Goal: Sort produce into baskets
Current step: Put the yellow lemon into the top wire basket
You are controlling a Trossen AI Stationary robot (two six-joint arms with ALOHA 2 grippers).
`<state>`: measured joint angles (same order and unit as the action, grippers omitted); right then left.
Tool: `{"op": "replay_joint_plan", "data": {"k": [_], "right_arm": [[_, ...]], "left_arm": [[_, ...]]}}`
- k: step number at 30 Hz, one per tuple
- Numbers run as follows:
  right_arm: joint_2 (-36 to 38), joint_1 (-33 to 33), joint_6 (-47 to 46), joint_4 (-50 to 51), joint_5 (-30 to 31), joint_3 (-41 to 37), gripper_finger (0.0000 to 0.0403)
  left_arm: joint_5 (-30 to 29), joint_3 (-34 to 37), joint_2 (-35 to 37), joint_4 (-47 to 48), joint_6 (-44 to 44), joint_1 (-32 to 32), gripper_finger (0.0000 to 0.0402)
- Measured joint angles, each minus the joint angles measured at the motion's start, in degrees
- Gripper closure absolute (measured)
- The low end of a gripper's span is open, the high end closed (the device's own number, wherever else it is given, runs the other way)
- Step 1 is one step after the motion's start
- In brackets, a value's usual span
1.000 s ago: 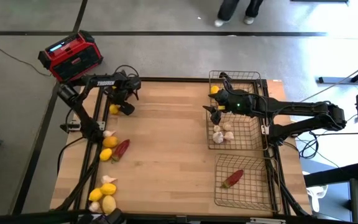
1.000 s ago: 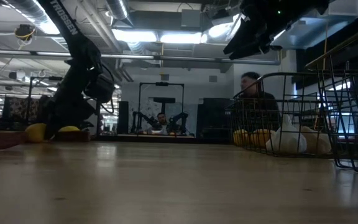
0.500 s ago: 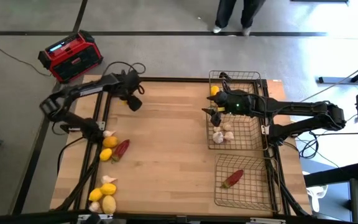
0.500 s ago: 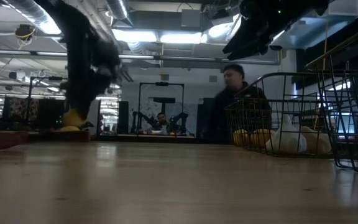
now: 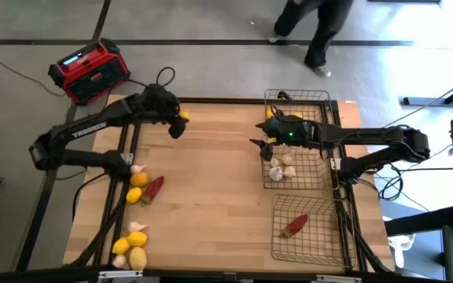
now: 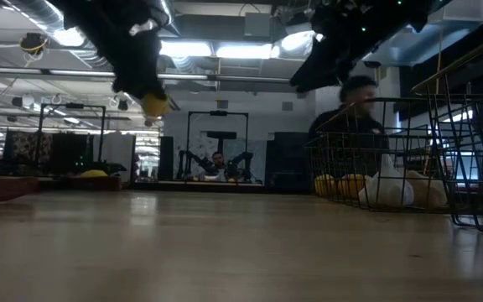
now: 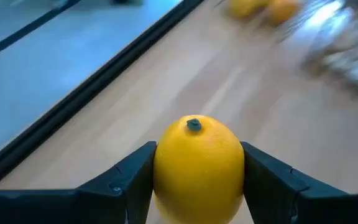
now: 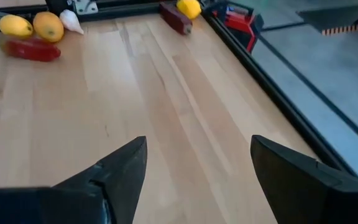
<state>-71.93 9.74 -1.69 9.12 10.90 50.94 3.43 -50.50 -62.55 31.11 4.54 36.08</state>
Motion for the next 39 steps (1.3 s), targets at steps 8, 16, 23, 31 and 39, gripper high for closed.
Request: {"op": "replay_joint_plan", "data": {"k": [8,16,23,31,39], "right_arm": [[-1.54,-0.02,4.43,-10.33,-0.04,0.00,0.0120],[-3.60,-0.02,5.00,-18.32,-7.32,-0.02,0.0120],[-8.18,0.00,2.88,-26.62,-13.09,-0.02,0.0120],[-13.50,-0.02,0.43,-35.16,-18.04,0.00,0.0120],[-17.42,-1.45,-1.12,-43.51,-21.40,0.00,0.0120]], "left_arm": [[7.14,0.00,-0.22,-11.65,1.64,-4.42,0.0200],[7.62,0.31,-0.28,-19.79,1.70,-10.14,0.0199],[7.64,0.33,-0.99,-26.81,0.76,-15.75,0.0199],[7.64,0.35,-2.66,-34.08,-0.32,-20.25,0.0199],[7.49,0.37,-6.44,-37.61,-0.66,-21.52,0.0199]]}}
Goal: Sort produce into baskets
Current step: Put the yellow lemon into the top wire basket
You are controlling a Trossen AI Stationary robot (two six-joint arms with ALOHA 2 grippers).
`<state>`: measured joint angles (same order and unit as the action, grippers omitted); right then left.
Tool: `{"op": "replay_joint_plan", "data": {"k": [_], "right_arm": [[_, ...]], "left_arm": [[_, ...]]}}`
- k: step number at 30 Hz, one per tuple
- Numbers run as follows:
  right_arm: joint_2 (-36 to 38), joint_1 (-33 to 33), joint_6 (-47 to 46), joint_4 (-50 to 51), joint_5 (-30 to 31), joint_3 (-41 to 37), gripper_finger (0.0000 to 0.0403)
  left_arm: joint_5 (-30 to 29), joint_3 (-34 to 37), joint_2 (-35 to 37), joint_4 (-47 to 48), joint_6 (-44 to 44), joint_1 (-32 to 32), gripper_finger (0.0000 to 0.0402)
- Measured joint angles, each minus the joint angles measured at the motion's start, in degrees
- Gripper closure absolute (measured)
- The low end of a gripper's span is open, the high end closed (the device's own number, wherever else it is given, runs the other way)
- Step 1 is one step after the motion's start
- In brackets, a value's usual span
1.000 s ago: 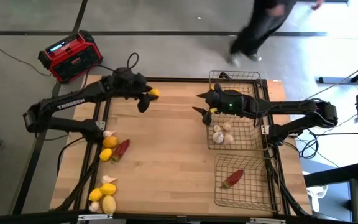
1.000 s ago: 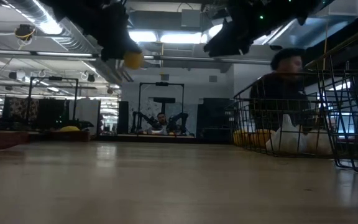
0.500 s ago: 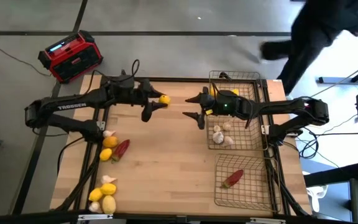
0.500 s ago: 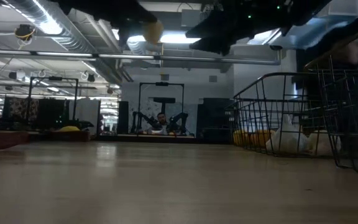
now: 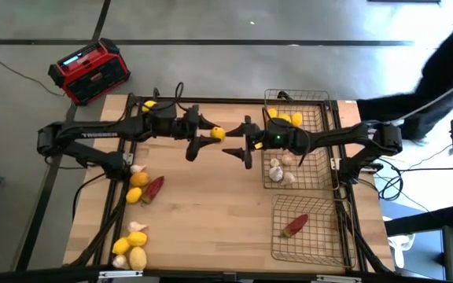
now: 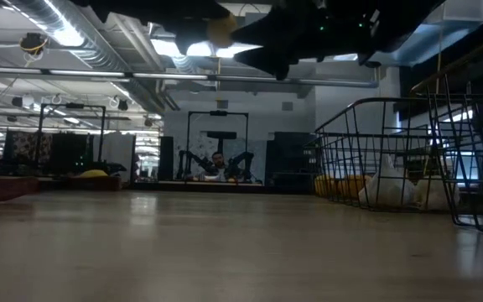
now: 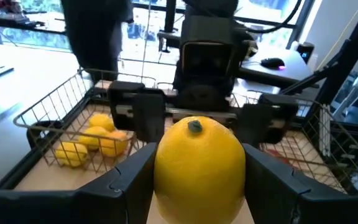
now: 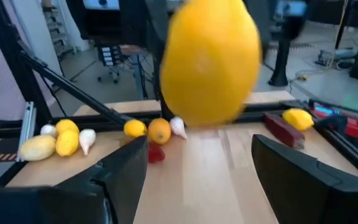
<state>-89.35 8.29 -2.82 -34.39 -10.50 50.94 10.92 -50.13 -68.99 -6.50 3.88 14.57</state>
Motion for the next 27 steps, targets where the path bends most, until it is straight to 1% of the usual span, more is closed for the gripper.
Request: {"op": "replay_joint_plan", "data": {"k": [4,7,14,17,23,25,27], "right_arm": [[-0.98,-0.81,0.02,-2.65,0.80,0.00,0.0120],[-1.03,-0.82,0.05,-3.04,1.89,0.00,0.0120],[-1.02,-0.82,0.00,-3.35,1.84,0.00,0.0124],[-1.02,-0.84,-0.01,-3.12,1.83,0.00,0.0146],[-1.02,-0.82,0.24,-3.04,0.81,0.00,0.0219],[-1.02,-0.82,0.30,-2.98,0.81,-0.02,0.0230],[-1.02,-0.82,0.31,-3.04,0.81,-0.02,0.0229]], "left_arm": [[0.12,0.00,-2.12,-2.74,0.16,-0.35,0.0199],[-0.04,-0.02,-3.24,-4.24,0.17,-1.08,0.0199],[-0.06,-0.02,-5.94,-6.58,-0.36,-2.62,0.0199],[-0.04,-0.02,-6.03,-6.81,-0.45,-2.60,0.0199],[-0.02,-0.02,-6.05,-6.35,-1.27,-2.58,0.0199],[-0.02,-0.02,-6.05,-6.17,-1.51,-2.60,0.0198],[-0.11,-0.02,-6.05,-6.42,-1.51,-2.59,0.0194]]}}
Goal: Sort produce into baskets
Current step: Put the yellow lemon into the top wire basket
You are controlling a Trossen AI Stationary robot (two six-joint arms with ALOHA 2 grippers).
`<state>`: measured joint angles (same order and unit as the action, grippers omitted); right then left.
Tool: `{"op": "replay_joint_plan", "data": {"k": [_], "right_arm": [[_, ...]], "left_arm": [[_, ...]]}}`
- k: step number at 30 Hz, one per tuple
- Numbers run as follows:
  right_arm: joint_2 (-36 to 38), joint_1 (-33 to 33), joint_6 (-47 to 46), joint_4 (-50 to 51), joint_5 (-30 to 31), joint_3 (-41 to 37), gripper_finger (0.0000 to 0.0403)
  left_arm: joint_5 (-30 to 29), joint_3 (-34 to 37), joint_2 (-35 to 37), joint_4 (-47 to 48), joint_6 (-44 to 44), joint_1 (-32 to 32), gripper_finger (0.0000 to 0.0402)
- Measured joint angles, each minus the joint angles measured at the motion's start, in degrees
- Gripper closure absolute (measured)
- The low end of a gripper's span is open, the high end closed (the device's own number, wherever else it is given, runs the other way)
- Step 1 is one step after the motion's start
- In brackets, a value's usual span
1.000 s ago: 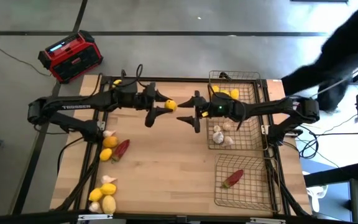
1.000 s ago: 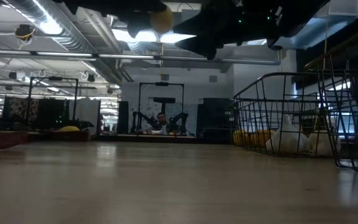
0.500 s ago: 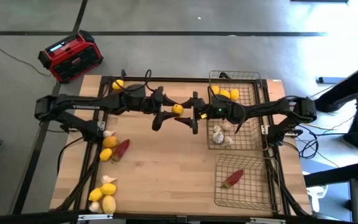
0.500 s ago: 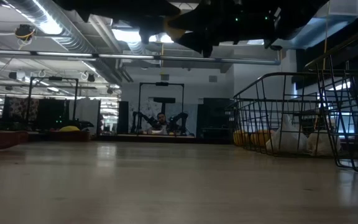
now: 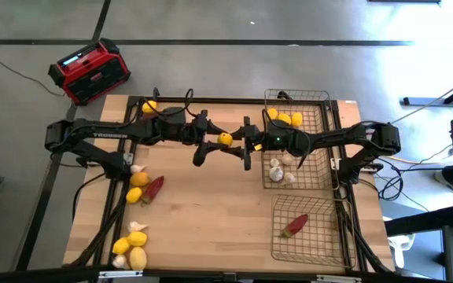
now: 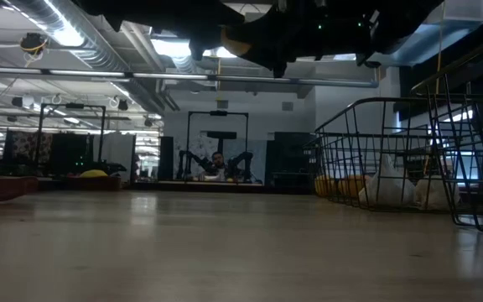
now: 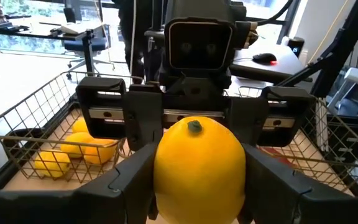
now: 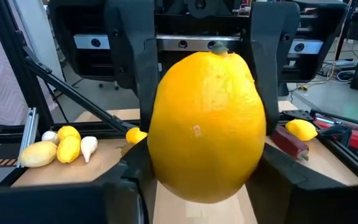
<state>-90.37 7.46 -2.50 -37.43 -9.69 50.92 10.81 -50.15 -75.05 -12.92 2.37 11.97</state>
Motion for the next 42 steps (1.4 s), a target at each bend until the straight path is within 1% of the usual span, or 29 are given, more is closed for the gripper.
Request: {"op": "replay_joint_plan", "data": {"k": [5,11,14,17,23,27,33,39,42], "right_arm": [[0.00,0.11,-0.07,0.00,0.44,0.00,0.0209],[0.00,0.09,-0.02,0.09,0.22,0.00,0.0216],[0.53,0.04,2.63,2.77,1.09,0.02,0.0216],[3.36,0.00,4.83,7.55,4.51,0.02,0.0213],[12.26,0.00,8.65,19.73,12.02,0.09,0.0211],[18.03,0.01,9.06,28.46,17.98,0.09,0.0210],[24.59,0.04,9.07,41.89,27.74,0.09,0.0210],[29.16,0.09,8.55,52.41,37.75,0.07,0.0210],[30.58,0.37,7.48,57.14,43.08,0.07,0.0210]], "left_arm": [[-4.17,0.00,0.00,-0.08,0.52,-0.10,0.0171],[-5.42,0.00,0.00,-0.10,1.58,-0.70,0.0118],[-5.93,-0.07,0.81,2.30,1.51,-0.84,0.0097],[-5.93,-0.10,3.49,5.65,-1.22,-0.84,0.0086],[-5.79,-0.17,7.29,11.44,-3.24,-0.84,0.0084],[-5.73,-0.15,7.50,13.03,-3.42,-0.84,0.0084],[-5.79,-0.15,7.50,14.63,-3.94,-0.79,0.0084],[-8.28,-0.15,7.50,15.75,-4.28,-0.79,0.0084],[-8.60,-0.15,7.50,15.75,-4.31,-0.79,0.0084]]}}
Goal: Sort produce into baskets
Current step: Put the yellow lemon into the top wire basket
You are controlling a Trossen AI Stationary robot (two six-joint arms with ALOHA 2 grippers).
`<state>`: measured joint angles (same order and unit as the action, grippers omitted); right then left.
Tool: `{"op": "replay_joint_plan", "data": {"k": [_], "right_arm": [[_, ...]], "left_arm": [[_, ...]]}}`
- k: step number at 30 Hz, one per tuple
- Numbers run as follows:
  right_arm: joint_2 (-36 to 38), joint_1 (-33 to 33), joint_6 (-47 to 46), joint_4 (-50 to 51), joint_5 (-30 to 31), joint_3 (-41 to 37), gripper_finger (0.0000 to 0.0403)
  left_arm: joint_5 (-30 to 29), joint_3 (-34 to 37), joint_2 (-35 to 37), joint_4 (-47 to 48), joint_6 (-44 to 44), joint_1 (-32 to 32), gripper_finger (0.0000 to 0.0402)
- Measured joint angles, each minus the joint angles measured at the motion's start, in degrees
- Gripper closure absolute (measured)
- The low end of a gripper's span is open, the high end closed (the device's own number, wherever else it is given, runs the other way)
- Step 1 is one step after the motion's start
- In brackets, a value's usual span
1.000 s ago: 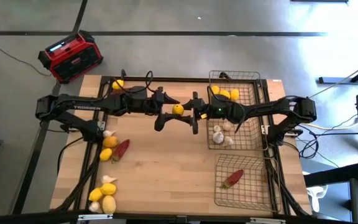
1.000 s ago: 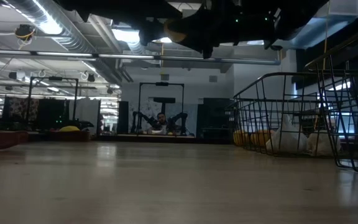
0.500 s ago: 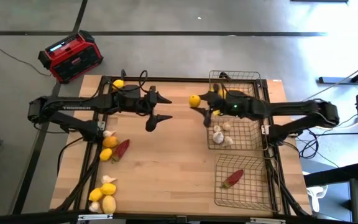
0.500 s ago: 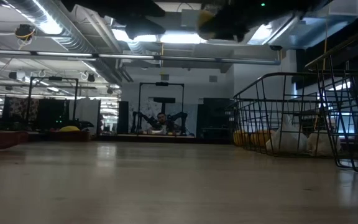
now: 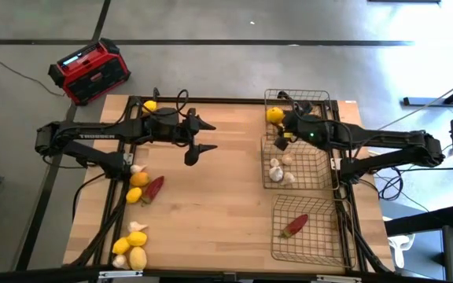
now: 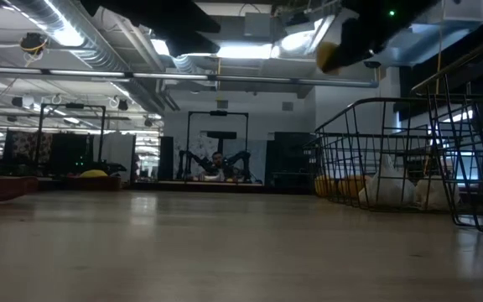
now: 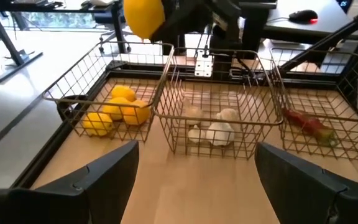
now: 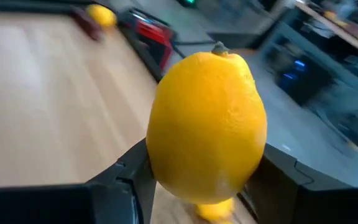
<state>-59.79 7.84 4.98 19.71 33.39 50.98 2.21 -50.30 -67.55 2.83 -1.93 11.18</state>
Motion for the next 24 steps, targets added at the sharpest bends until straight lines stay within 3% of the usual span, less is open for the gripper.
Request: {"op": "replay_joint_plan", "data": {"k": [4,11,24], "right_arm": [[1.55,2.72,-2.71,5.23,2.51,0.00,0.0210],[1.92,11.68,-7.20,13.40,1.10,0.00,0.0210],[1.36,30.78,-9.60,18.12,-17.35,-0.04,0.0210]], "left_arm": [[-0.12,0.00,0.00,-0.03,0.00,0.00,0.0084],[-0.12,0.00,0.00,-0.03,-0.02,0.00,0.0084],[-0.12,0.00,0.00,-0.04,-0.02,0.00,0.0084]]}}
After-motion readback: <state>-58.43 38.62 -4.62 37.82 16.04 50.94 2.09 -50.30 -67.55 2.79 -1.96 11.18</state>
